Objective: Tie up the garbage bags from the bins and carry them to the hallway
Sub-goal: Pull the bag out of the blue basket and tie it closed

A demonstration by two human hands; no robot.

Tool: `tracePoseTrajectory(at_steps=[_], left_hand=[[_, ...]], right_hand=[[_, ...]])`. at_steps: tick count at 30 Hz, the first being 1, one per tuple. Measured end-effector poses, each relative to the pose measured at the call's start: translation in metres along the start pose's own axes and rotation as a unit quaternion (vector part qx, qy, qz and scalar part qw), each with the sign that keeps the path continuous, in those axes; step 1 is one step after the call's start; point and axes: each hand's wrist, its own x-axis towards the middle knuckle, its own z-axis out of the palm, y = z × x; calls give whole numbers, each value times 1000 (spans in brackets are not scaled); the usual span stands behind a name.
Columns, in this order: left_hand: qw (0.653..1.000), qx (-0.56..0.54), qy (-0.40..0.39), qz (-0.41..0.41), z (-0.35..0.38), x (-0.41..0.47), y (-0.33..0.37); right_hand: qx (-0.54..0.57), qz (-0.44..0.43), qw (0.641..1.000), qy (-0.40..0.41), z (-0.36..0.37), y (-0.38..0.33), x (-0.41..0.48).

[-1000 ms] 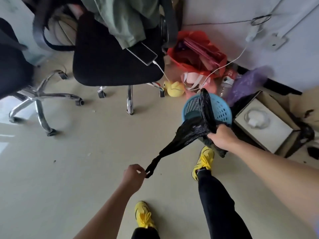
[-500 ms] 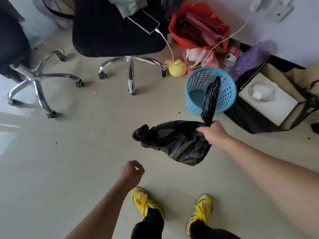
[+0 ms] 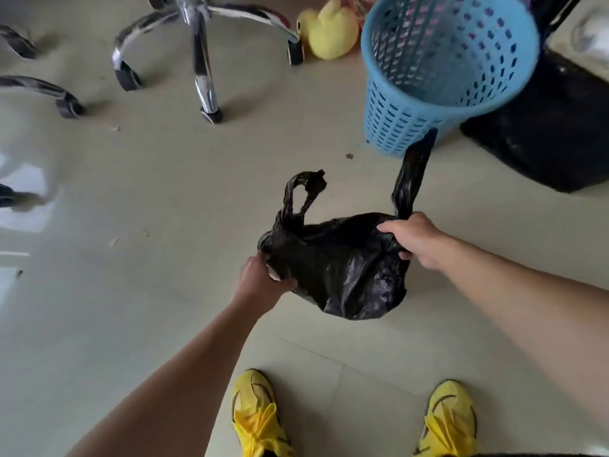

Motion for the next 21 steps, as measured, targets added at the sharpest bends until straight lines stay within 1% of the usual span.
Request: tracePoseTrajectory(at_steps=[3, 7, 8, 9, 10, 12, 14, 16, 18, 21], left_hand=[[997, -11, 54, 50, 15, 36, 7], [981, -60, 168, 81, 23, 76, 20], [979, -73, 170, 88, 23, 87, 22], [978, -100, 153, 98, 22, 96, 24], [977, -147, 116, 105, 22, 105, 27], [961, -245, 29, 124, 24, 119, 33], [946, -295, -15, 135, 27, 124, 42], [922, -363, -9, 135, 31, 129, 49], [900, -415, 24, 134, 34, 132, 54], [883, -442, 86, 128, 34, 126, 62]], right_hand=[[46, -12, 999, 16, -6, -1, 31], [81, -52, 995, 37, -12, -2, 65], [91, -61, 993, 39, -13, 0, 75], [101, -68, 992, 40, -12, 2, 83], [111, -77, 990, 41, -12, 4, 91], [121, -95, 987, 40, -10, 6, 103], [132, -118, 983, 44, -9, 7, 112], [155, -141, 976, 59, -10, 7, 119], [173, -157, 968, 95, -12, 6, 121], [182, -177, 952, 172, -19, 6, 112]])
